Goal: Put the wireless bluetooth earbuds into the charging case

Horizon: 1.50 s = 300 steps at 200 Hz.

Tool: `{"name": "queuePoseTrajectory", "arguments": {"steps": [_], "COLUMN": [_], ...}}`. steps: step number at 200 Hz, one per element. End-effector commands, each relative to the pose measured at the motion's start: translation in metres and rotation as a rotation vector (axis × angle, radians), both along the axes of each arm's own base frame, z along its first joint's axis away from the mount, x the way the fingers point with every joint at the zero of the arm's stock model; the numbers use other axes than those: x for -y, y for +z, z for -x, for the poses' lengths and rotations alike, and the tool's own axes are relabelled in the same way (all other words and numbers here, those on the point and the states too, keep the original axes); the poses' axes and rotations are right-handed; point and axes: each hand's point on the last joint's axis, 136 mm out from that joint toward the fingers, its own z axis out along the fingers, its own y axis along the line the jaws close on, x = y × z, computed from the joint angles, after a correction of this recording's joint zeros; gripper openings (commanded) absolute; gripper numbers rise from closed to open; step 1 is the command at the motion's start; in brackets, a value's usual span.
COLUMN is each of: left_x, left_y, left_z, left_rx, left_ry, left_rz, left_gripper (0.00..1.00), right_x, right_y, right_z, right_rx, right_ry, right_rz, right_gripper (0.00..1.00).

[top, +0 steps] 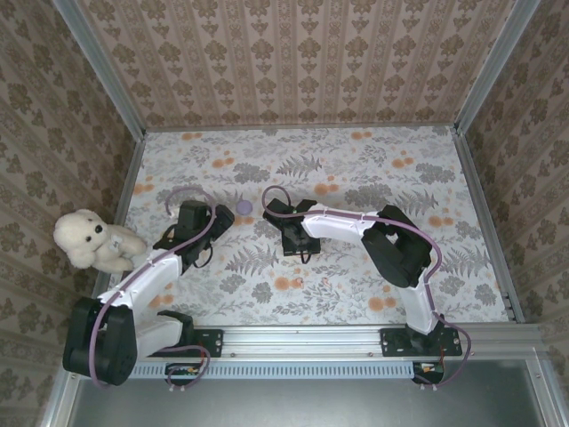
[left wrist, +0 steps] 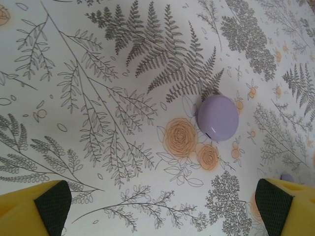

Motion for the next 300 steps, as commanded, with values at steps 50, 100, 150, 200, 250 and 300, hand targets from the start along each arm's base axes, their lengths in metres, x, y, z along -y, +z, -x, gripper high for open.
{"name": "queuePoseTrajectory", "arguments": {"steps": [50, 100, 150, 200, 250, 300], "left_x": [0.019, 0.037, 0.049, 0.06, 0.087, 0.115], "left_y": [0.013, 0.009, 0.009, 0.01, 0.015, 0.018], "left_z": [-0.01, -0.014, -0.014, -0.011, -0.013, -0.024], "left_rx": [0.052, 0.073, 0.133, 0.221, 0.314, 0.364], "left_ry": [-0.071, -0.145, -0.212, -0.284, -0.399, -0.476], "left_rz": [0.012, 0.015, 0.006, 0.039, 0.132, 0.207], "left_gripper": [1.0, 1.0, 1.0, 1.0, 1.0, 0.97], "right_x": [0.004, 0.005, 0.002, 0.002, -0.001, -0.012], "right_y": [0.01, 0.024, 0.051, 0.078, 0.099, 0.104], "right_z": [-0.001, -0.008, -0.029, -0.066, -0.108, -0.134], "right_rx": [0.031, 0.055, 0.092, 0.126, 0.145, 0.113], "right_ry": [-0.028, -0.051, -0.108, -0.187, -0.305, -0.437], "right_rz": [-0.036, -0.1, -0.231, -0.361, -0.539, -0.702], "right_gripper": [0.54, 0.53, 0.53, 0.54, 0.54, 0.54]}}
